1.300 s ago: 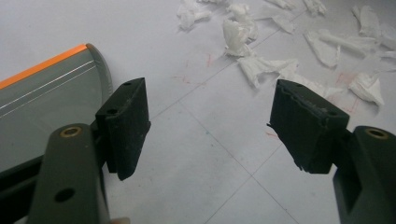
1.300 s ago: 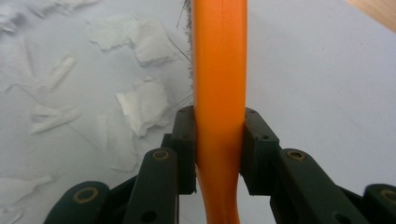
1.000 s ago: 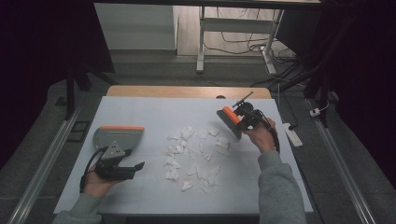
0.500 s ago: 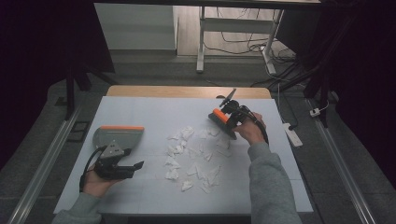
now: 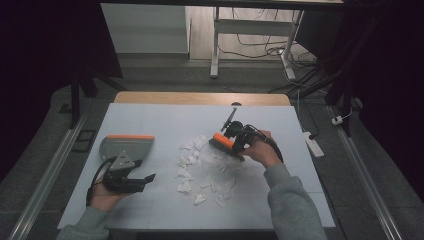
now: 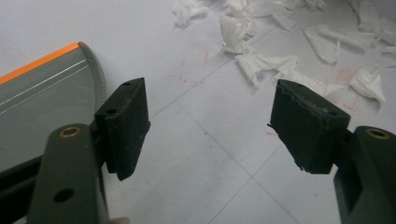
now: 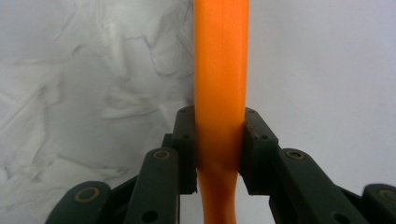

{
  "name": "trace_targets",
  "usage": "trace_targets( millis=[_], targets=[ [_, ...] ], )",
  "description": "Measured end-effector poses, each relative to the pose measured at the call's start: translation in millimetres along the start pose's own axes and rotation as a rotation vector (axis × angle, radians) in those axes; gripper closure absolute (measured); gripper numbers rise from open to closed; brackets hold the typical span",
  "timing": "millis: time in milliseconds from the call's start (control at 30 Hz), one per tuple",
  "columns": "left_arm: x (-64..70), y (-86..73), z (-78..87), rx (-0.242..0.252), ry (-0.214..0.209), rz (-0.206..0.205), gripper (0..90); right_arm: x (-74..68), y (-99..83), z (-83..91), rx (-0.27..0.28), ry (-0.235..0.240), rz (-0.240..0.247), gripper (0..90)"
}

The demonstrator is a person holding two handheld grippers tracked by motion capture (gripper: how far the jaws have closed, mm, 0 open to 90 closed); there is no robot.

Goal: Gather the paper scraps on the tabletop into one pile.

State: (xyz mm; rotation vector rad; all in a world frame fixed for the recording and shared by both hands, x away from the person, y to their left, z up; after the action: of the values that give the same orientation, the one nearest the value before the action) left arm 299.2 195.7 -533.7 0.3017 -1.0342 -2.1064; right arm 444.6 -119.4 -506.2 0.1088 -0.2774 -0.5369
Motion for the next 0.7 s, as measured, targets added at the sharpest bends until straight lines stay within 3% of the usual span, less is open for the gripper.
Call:
trace_targets(
  millis=[100,133,267,333,467,533,633,700],
  targets=[
    [1.2,-0.6,0.1,0.002,0.001,0.001,29.1,-9.8,-3.0,7.9,0.063,0.107,-0.012,70.7],
    [1.5,-0.9,0.2,0.001,0.001,0.001,29.1,-10.8,-4.1,11.7,0.083,0.116,-0.031,70.7],
    [1.6,-0.9,0.7,0.004,0.002,0.004,29.1,2.7,-11.9,26.1,0.165,0.067,-0.099,70.6],
    [1.4,-1.0,0.4,0.002,0.002,0.003,29.2,12.0,-18.5,32.3,0.181,0.023,-0.137,70.6],
    [1.3,-1.5,-0.1,-0.001,0.002,0.003,29.2,28.1,-35.4,36.4,0.160,-0.020,-0.209,70.6],
    [1.0,-1.5,0.5,0.002,0.003,0.004,29.2,31.0,-45.8,33.0,0.100,-0.026,-0.255,70.6],
    [0.7,-1.5,1.2,0.003,0.003,0.005,29.3,25.0,-60.2,21.7,0.000,-0.019,-0.258,70.6],
    [0.6,-1.6,0.3,0.002,0.003,0.005,29.2,16.8,-64.8,16.0,-0.020,0.008,-0.273,70.6]
  ],
)
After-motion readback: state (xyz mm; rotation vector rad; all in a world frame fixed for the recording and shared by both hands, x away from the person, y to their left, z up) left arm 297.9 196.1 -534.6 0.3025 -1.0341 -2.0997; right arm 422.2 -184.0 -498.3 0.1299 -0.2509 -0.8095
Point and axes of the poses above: each handheld gripper's, and its own axes: z roughly backward along the jaws, y roughly out of its top, x roughly to its right, the point moved 6 cm from there along -z, roughly forward along the jaws, and after that the axes turned 6 degrees about -y, right-handed, at the moved point
